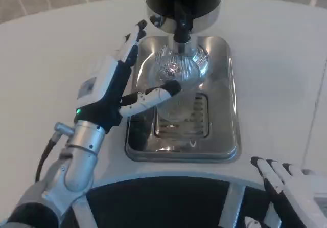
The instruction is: Grasp the cup under the faucet to collect the drink, then remove the cup.
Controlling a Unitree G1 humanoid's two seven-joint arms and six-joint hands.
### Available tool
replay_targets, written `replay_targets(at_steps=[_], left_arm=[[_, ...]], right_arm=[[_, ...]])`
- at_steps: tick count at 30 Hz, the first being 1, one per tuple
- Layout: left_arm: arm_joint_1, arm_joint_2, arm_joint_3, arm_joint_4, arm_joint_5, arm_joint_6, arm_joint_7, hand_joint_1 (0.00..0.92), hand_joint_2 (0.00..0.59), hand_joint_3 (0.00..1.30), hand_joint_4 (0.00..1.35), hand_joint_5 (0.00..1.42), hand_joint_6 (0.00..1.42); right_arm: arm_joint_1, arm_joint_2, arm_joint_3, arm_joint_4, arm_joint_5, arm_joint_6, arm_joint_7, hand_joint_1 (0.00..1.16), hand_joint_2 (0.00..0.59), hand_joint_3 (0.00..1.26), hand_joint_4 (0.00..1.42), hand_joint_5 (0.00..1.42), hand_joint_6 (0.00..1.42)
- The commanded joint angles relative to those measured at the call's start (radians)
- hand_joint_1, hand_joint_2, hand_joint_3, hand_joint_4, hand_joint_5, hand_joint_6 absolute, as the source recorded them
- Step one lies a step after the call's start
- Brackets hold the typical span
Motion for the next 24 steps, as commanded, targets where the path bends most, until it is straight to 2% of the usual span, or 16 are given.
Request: replay_targets(at_steps=[1, 7, 11, 15, 20, 24], left_arm=[[0.040, 0.046, 0.019, -0.012, -0.019, -0.024, -0.025, 0.084, 0.013, 0.00, 0.00, 0.02, 0.13], [0.075, 0.097, 0.039, -0.023, -0.025, -0.046, -0.035, 0.075, 0.014, 0.00, 0.00, 0.05, 0.13], [0.133, 0.165, 0.052, -0.064, -0.021, -0.078, -0.026, 0.077, 0.021, 0.00, 0.00, 0.06, 0.14], [0.183, 0.214, 0.061, -0.109, -0.018, -0.107, -0.033, 0.072, 0.033, 0.00, 0.00, 0.09, 0.16], [0.298, 0.296, 0.080, -0.220, -0.009, -0.156, -0.055, 0.070, 0.036, 0.00, 0.00, 0.09, 0.16], [0.379, 0.329, 0.099, -0.307, -0.019, -0.160, -0.088, 0.066, 0.040, 0.00, 0.00, 0.10, 0.16]], right_arm=[[-0.012, 0.029, 0.015, -0.010, 0.001, 0.011, 0.006, 0.16, 0.546, 0.00, 0.00, 0.00, 0.00], [-0.055, 0.023, 0.012, 0.003, 0.008, 0.025, 0.005, 0.16, 0.540, 0.00, 0.00, 0.00, 0.00], [-0.099, 0.016, 0.005, 0.013, 0.007, 0.041, 0.001, 0.16, 0.540, 0.00, 0.00, 0.00, 0.00], [-0.138, 0.011, -0.010, 0.016, 0.013, 0.063, 0.007, 0.17, 0.541, 0.00, 0.00, 0.00, 0.00], [-0.196, 0.012, -0.046, 0.019, 0.050, 0.110, 0.014, 0.18, 0.539, 0.00, 0.00, 0.00, 0.00], [-0.237, 0.009, -0.064, 0.023, 0.091, 0.144, 0.017, 0.18, 0.520, 0.00, 0.00, 0.00, 0.00]])
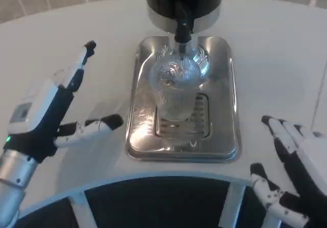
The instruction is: Grasp the cup under the faucet to collect the drink, then remove the cup.
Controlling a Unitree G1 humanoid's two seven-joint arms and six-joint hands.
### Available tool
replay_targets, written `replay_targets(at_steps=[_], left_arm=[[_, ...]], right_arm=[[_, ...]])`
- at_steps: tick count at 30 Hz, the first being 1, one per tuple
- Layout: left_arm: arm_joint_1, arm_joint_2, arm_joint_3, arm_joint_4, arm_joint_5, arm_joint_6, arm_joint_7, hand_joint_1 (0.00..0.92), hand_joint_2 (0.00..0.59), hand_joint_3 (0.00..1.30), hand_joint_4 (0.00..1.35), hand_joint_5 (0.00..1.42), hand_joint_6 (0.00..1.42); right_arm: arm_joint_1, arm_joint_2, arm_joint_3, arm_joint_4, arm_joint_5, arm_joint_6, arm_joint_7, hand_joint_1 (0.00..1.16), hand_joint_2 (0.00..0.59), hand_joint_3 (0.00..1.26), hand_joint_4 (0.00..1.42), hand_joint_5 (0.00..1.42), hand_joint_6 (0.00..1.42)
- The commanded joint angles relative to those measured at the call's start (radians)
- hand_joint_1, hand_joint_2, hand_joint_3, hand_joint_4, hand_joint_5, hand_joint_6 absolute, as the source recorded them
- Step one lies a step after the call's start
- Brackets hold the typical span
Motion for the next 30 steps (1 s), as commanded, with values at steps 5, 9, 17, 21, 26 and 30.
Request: replay_targets(at_steps=[5, 9, 17, 21, 26, 30], left_arm=[[0.217, 0.077, 0.060, -0.222, 0.001, -0.012, -0.088, 0.062, 0.046, 0.00, 0.00, 0.10, 0.16], [0.314, 0.101, 0.097, -0.320, -0.005, -0.009, -0.130, 0.061, 0.050, 0.00, 0.00, 0.10, 0.16], [0.416, 0.120, 0.156, -0.418, -0.020, -0.012, -0.196, 0.061, 0.052, 0.00, 0.00, 0.10, 0.16], [0.436, 0.116, 0.174, -0.442, -0.022, -0.005, -0.220, 0.061, 0.053, 0.00, 0.00, 0.10, 0.16], [0.461, 0.112, 0.193, -0.468, -0.025, 0.004, -0.250, 0.053, 0.055, 0.00, 0.00, 0.10, 0.16], [0.467, 0.108, 0.202, -0.473, -0.028, 0.012, -0.269, 0.050, 0.056, 0.00, 0.00, 0.10, 0.16]], right_arm=[[-0.107, 0.022, -0.050, 0.023, 0.172, 0.107, 0.017, 0.15, 0.518, 0.00, 0.00, 0.00, 0.00], [-0.207, 0.001, -0.095, 0.046, 0.299, 0.200, 0.021, 0.14, 0.517, 0.00, 0.00, 0.00, 0.00], [-0.406, -0.056, -0.159, 0.121, 0.487, 0.353, -0.023, 0.10, 0.530, 0.00, 0.00, 0.00, 0.00], [-0.459, -0.079, -0.139, 0.157, 0.539, 0.391, -0.066, 0.10, 0.532, 0.00, 0.00, 0.00, 0.00], [-0.524, -0.095, -0.099, 0.204, 0.601, 0.424, -0.119, 0.09, 0.533, 0.00, 0.00, 0.00, 0.00], [-0.563, -0.103, -0.053, 0.220, 0.634, 0.446, -0.157, 0.09, 0.533, 0.00, 0.00, 0.00, 0.00]])
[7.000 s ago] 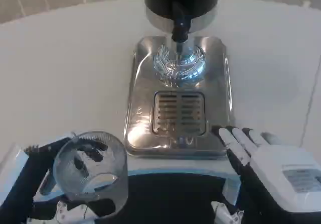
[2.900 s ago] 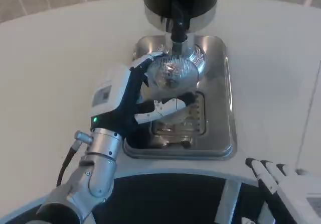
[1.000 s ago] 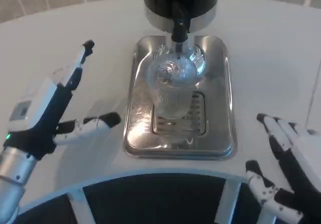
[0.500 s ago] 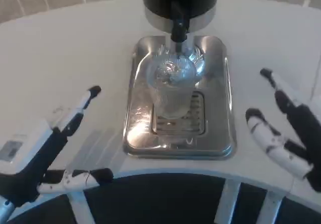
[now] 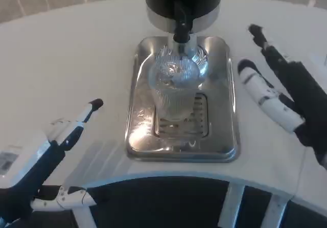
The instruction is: Grasp the cup under the faucet to collect the drink, then remove the cup.
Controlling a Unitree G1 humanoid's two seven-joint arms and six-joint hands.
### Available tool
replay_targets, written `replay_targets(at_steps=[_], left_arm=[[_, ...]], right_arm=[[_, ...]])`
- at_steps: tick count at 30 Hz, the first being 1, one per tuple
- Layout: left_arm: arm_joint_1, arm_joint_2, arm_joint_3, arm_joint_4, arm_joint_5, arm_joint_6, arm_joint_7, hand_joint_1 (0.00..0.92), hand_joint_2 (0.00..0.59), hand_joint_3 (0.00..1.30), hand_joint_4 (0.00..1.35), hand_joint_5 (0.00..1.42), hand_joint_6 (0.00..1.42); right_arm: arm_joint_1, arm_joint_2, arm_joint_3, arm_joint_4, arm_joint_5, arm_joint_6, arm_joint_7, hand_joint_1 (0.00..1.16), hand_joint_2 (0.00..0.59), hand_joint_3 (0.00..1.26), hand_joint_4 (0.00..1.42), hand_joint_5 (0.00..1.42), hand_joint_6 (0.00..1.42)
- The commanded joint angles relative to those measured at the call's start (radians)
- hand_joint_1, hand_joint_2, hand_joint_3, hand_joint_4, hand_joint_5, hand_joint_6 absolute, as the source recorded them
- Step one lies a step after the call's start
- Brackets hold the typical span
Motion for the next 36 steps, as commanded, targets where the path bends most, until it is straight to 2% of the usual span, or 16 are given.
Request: replay_targets(at_steps=[1, 6, 9, 24, 36], left_arm=[[0.022, 0.000, 0.013, -0.007, -0.010, 0.016, -0.030, 0.050, 0.056, 0.00, 0.00, 0.10, 0.16], [0.019, -0.004, 0.018, -0.007, -0.013, 0.027, -0.041, 0.048, 0.057, 0.00, 0.00, 0.10, 0.16], [0.019, -0.005, 0.020, -0.008, -0.018, 0.034, -0.045, 0.048, 0.057, 0.00, 0.00, 0.10, 0.16], [0.035, 0.001, 0.044, 0.003, -0.032, 0.042, -0.061, 0.047, 0.058, 0.01, 0.00, 0.11, 0.16], [0.043, 0.005, 0.054, -0.002, -0.034, 0.046, -0.065, 0.047, 0.059, 0.01, 0.01, 0.11, 0.16]], right_arm=[[-0.046, -0.013, 0.054, 0.020, 0.037, 0.024, -0.048, 0.09, 0.533, 0.00, 0.00, 0.00, 0.00], [-0.072, -0.021, 0.121, 0.044, 0.079, 0.033, -0.087, 0.09, 0.533, 0.00, 0.00, 0.00, 0.00], [-0.085, -0.034, 0.144, 0.061, 0.110, 0.031, -0.108, 0.09, 0.533, 0.00, 0.00, 0.00, 0.00], [-0.181, -0.102, 0.162, 0.147, 0.235, 0.028, -0.197, 0.09, 0.533, 0.00, 0.00, 0.00, 0.00], [-0.276, -0.112, 0.213, 0.244, 0.297, 0.026, -0.250, 0.09, 0.533, 0.00, 0.00, 0.00, 0.00]])
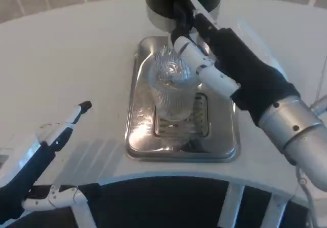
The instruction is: Grasp the cup under the faucet to collect the drink, then remove the cup.
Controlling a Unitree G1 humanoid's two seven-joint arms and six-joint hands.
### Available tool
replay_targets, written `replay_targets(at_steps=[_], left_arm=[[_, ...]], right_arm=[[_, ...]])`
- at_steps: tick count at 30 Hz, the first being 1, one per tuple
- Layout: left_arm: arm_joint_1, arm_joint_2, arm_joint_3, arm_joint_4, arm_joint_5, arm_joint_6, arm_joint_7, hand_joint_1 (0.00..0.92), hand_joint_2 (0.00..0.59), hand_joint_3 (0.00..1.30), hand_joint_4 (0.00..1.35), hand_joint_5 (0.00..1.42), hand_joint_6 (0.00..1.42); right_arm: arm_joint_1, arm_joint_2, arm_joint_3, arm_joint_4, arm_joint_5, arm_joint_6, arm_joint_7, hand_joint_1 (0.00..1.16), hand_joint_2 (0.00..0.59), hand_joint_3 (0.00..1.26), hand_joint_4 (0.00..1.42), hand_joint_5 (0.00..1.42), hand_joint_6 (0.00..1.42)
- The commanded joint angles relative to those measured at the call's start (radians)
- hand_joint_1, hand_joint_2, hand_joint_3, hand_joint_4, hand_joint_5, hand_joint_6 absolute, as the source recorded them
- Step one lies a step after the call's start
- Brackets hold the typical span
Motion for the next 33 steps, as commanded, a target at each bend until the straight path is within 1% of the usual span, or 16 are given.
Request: replay_targets(at_steps=[1, 3, 10, 15, 17, 20, 26, 33], left_arm=[[0.022, 0.006, 0.014, 0.001, -0.007, 0.008, -0.013, 0.047, 0.059, 0.01, 0.01, 0.11, 0.16], [0.026, 0.008, 0.017, 0.000, -0.011, 0.010, -0.016, 0.046, 0.059, 0.01, 0.01, 0.11, 0.16], [0.028, 0.008, 0.023, -0.001, -0.019, 0.014, -0.033, 0.046, 0.059, 0.01, 0.01, 0.11, 0.16], [0.016, 0.006, 0.019, 0.007, -0.024, 0.019, -0.045, 0.046, 0.059, 0.01, 0.01, 0.11, 0.16], [0.013, 0.005, 0.019, 0.010, -0.025, 0.020, -0.050, 0.046, 0.059, 0.01, 0.01, 0.11, 0.16], [0.010, 0.003, 0.018, 0.016, -0.027, 0.022, -0.055, 0.046, 0.059, 0.01, 0.01, 0.11, 0.16], [0.002, -0.001, 0.015, 0.024, -0.032, 0.026, -0.060, 0.046, 0.059, 0.01, 0.01, 0.11, 0.16], [0.002, -0.005, 0.012, 0.030, -0.041, 0.030, -0.066, 0.044, 0.056, 0.01, 0.01, 0.11, 0.16]], right_arm=[[-0.027, -0.007, 0.022, 0.015, 0.022, -0.004, -0.014, 0.09, 0.533, 0.00, 0.00, 0.00, 0.00], [-0.026, -0.013, 0.028, 0.018, 0.030, -0.001, -0.012, 0.09, 0.533, 0.00, 0.00, 0.00, 0.00], [-0.050, -0.076, 0.072, 0.029, 0.042, 0.019, 0.040, 0.08, 0.532, 0.00, 0.00, 0.00, 0.00], [-0.076, -0.123, 0.115, 0.028, 0.035, 0.039, 0.079, 0.07, 0.528, 0.00, 0.00, 0.00, 0.00], [-0.086, -0.146, 0.135, 0.029, 0.029, 0.039, 0.093, 0.04, 0.512, 0.00, 0.00, 0.00, 0.00], [-0.096, -0.167, 0.156, 0.034, 0.022, 0.033, 0.101, 0.03, 0.513, 0.00, 0.00, 0.00, 0.00], [-0.122, -0.197, 0.202, 0.062, -0.001, 0.000, 0.107, 0.02, 0.514, 0.00, 0.00, 0.00, 0.00], [-0.139, -0.225, 0.229, 0.083, -0.028, -0.040, 0.114, 0.02, 0.515, 0.00, 0.00, 0.00, 0.00]])
